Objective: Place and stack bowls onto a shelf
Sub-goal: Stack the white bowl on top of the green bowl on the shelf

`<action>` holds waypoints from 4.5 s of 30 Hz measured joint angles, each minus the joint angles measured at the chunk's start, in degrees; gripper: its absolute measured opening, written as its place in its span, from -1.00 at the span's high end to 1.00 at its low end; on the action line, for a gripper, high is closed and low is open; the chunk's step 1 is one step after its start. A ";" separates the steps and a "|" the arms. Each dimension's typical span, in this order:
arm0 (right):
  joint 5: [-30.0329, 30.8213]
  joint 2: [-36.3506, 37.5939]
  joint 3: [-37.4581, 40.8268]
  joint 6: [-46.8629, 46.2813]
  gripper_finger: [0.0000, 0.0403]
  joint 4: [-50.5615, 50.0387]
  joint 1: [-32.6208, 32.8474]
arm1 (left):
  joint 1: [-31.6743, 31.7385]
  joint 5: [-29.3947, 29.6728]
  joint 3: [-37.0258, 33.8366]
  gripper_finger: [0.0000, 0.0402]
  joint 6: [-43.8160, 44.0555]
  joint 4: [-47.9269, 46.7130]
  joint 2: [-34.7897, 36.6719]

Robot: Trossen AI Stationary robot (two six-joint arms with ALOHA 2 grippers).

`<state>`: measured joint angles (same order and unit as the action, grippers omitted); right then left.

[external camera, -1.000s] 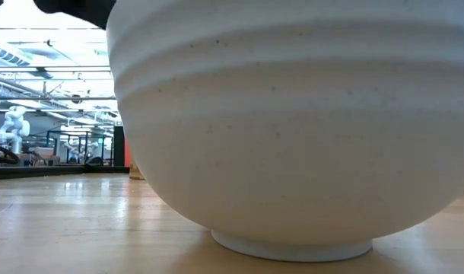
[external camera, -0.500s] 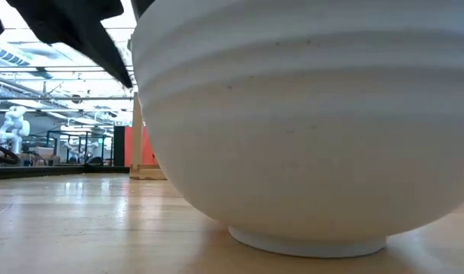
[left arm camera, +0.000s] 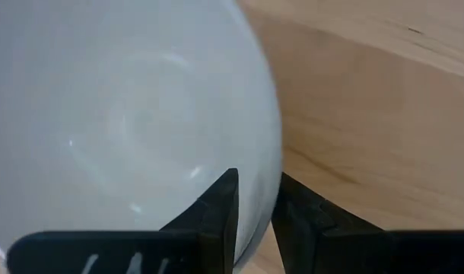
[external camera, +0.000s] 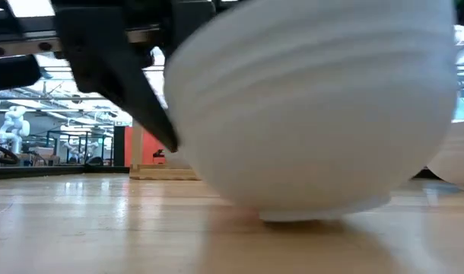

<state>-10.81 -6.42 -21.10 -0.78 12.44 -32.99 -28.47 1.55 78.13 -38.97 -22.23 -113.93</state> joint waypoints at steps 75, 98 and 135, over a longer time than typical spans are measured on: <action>0.66 0.01 0.00 -2.62 1.00 -0.26 -0.01 | 51.86 1.42 40.80 0.97 46.46 -51.70 0.02; 0.70 0.00 0.00 -2.62 1.00 -0.26 -0.02 | 51.59 -1.74 25.78 0.97 46.92 -43.19 0.04; 0.48 0.01 0.01 -1.10 1.00 0.40 -0.01 | 51.54 1.04 26.89 0.63 51.72 -41.69 -0.34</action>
<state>-10.33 -6.42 -21.10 -1.88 12.84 -33.00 23.07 2.59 105.03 12.75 -63.93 -114.26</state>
